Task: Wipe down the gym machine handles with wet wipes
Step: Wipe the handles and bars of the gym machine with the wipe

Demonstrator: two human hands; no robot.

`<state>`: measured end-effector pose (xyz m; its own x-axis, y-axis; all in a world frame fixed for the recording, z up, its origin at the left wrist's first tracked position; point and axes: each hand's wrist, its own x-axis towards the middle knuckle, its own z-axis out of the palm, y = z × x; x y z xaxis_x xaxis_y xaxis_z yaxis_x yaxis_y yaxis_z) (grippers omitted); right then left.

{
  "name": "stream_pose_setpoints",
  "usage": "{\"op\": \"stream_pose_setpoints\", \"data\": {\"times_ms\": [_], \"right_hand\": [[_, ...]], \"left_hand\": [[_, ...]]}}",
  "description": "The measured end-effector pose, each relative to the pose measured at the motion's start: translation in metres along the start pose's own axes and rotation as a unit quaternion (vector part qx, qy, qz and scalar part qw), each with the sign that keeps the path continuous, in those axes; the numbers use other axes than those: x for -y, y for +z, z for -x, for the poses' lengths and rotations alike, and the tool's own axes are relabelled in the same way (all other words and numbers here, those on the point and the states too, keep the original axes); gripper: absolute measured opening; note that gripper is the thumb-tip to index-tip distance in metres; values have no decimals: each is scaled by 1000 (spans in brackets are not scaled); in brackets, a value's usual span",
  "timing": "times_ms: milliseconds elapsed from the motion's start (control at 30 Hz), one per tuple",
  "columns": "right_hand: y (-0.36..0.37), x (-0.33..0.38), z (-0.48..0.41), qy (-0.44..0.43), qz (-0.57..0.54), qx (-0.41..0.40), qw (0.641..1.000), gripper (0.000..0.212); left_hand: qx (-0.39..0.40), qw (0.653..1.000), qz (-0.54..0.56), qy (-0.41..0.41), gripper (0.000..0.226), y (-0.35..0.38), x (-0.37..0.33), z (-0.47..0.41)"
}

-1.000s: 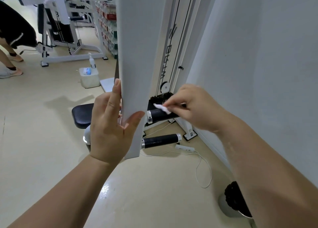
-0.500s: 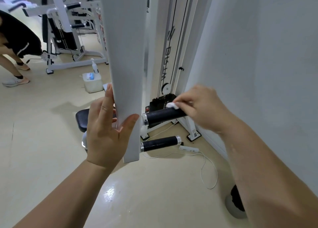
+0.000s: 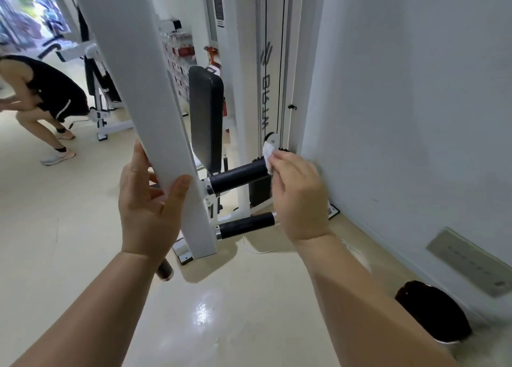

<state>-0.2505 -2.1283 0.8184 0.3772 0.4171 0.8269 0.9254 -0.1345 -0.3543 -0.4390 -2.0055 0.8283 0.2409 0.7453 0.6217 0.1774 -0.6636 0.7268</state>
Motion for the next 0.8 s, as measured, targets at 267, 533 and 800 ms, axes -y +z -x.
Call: {"op": "stream_pose_setpoints", "data": {"times_ms": [267, 533, 800], "right_hand": [[-13, 4, 9, 132, -87, -58, 986, 20], [8, 22, 15, 41, -66, -5, 997, 21], [35, 60, 31, 38, -91, -64, 993, 10]], "left_hand": [[-19, 996, 68, -56, 75, 8, -17, 12], [16, 996, 78, -49, 72, 3, -20, 11], [117, 989, 88, 6, 63, -26, -1, 1]]}}
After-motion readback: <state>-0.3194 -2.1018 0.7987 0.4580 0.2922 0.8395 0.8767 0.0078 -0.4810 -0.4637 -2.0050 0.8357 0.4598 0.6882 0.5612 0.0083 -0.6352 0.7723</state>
